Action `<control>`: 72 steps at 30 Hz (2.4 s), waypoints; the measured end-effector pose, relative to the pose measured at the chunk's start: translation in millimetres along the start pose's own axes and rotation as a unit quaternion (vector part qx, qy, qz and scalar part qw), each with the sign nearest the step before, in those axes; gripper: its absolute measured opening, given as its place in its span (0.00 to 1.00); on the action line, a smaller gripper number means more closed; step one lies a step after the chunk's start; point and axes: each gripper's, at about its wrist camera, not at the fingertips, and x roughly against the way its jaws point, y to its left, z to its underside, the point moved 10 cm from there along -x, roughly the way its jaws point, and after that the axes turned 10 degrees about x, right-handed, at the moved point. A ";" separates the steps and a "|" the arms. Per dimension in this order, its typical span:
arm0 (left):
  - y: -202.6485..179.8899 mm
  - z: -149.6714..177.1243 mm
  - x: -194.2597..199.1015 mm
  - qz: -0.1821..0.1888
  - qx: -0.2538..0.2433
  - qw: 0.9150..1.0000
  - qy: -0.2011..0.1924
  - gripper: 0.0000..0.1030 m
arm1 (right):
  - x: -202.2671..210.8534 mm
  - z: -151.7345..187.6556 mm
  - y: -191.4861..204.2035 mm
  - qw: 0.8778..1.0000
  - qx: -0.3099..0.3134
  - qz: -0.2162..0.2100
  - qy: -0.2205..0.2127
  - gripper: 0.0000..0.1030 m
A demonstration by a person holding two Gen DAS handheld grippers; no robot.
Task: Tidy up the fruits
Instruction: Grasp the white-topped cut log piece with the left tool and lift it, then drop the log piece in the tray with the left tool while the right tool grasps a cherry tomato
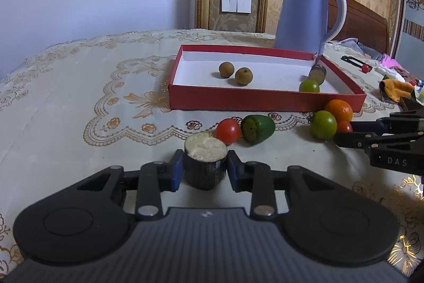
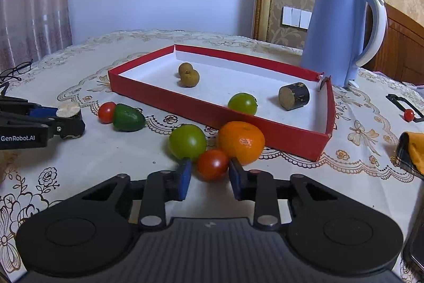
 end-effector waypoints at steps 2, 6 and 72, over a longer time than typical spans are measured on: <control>-0.3 0.2 0.6 -0.001 -0.001 1.000 0.000 0.30 | 1.6 0.7 -1.0 1.000 -0.003 -0.002 -0.001 0.25; -3.4 -2.1 4.8 -0.001 -0.005 1.000 -0.003 0.30 | 6.7 2.4 -0.5 1.000 -0.002 0.000 -0.004 0.25; 1.0 -77.7 -46.5 -0.128 0.001 0.991 -0.029 0.86 | 63.0 3.6 -8.3 0.995 -0.051 -0.014 -0.080 0.25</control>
